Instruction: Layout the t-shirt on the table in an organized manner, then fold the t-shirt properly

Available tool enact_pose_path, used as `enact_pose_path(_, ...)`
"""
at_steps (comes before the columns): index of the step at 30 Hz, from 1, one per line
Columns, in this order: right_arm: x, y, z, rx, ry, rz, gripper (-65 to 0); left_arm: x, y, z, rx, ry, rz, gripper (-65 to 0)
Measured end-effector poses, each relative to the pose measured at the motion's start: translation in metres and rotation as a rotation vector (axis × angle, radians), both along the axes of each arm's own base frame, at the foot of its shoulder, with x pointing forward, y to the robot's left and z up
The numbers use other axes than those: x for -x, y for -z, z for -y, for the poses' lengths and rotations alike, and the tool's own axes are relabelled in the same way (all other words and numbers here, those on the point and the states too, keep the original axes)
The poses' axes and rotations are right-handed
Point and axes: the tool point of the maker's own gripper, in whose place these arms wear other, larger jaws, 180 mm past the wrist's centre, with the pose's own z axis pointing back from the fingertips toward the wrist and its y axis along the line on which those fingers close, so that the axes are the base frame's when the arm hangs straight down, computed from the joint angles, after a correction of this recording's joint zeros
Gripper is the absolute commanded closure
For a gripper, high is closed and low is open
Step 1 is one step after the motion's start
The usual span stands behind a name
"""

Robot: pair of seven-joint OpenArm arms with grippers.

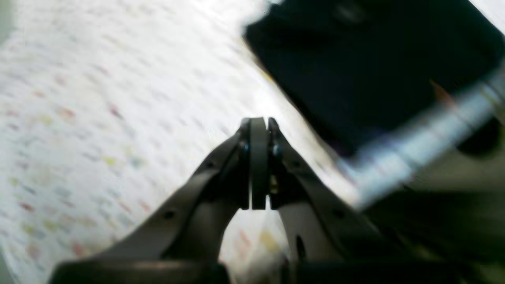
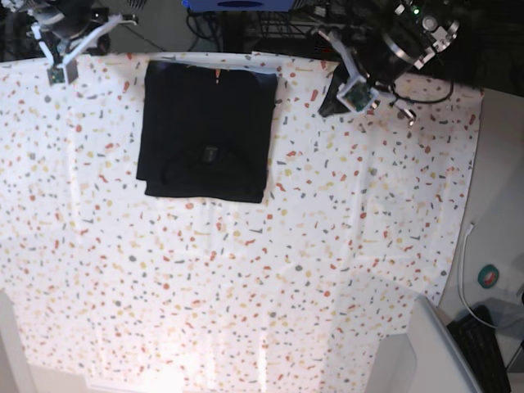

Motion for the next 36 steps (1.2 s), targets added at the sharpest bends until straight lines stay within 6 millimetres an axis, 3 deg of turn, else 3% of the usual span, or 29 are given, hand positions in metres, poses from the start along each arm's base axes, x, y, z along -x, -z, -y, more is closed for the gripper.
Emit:
enact_pose_path(5, 0.075, 0.005, -0.003, -0.011, 0.004, -0.179, 0.0, 0.073, 0.030, -0.019, -0.061, -0.019, -0.202, 0.0)
enact_pose_path(7, 0.092, 0.008, 0.000, -0.003, 0.007, -0.220, 0.0, 0.097, 0.036, -0.023, -0.064, -0.030, -0.261, 0.0)
enact_pose_path(12, 0.136, 0.047, -0.013, -0.018, -0.066, -0.404, 0.0, 0.145, 0.076, -0.043, -0.115, -0.067, -0.420, 0.0)
enact_pose_path(15, 0.145, 0.084, -0.008, 0.038, -0.127, -0.466, 0.0, 0.163, 0.117, -0.060, -0.154, -0.147, -0.514, 0.0)
enact_pose_path(19, 0.170, 0.139, 0.003, 0.145, -0.277, -0.560, 0.0, 0.194, 0.193, -0.081, -0.213, -0.251, -0.700, 0.0)
enact_pose_path(21, 0.171, 0.169, 0.009, 0.200, -0.333, -0.551, 0.0, 0.196, 0.222, -0.084, -0.212, -0.241, -0.715, 0.0)
enact_pose_path(25, 0.178, 0.214, 0.027, 0.297, -0.435, -0.443, 0.0, 0.227, 0.251, -0.082, -0.145, -0.192, -0.681, 0.0)
enact_pose_path(28, 0.182, 0.220, 0.029, 0.304, -0.421, -0.311, 0.0, 0.267, 0.251, -0.071, -0.103, -0.161, -0.714, 0.0)
enact_pose_path(31, 0.187, 0.216, 0.013, 0.253, -0.300, -0.242, 0.0, 0.265, 0.250, -0.057, -0.071, -0.109, -0.706, 0.0)
enact_pose_path(34, 0.189, 0.219, -0.002, 0.210, -0.125, -0.293, 0.0, 0.241, 0.258, -0.052, -0.090, -0.104, -0.684, 0.0)
enact_pose_path(36, 0.179, 0.223, -0.005, 0.194, -0.016, -0.315, 0.0, 0.234, 0.261, -0.050, -0.105, -0.098, -0.693, 0.0)
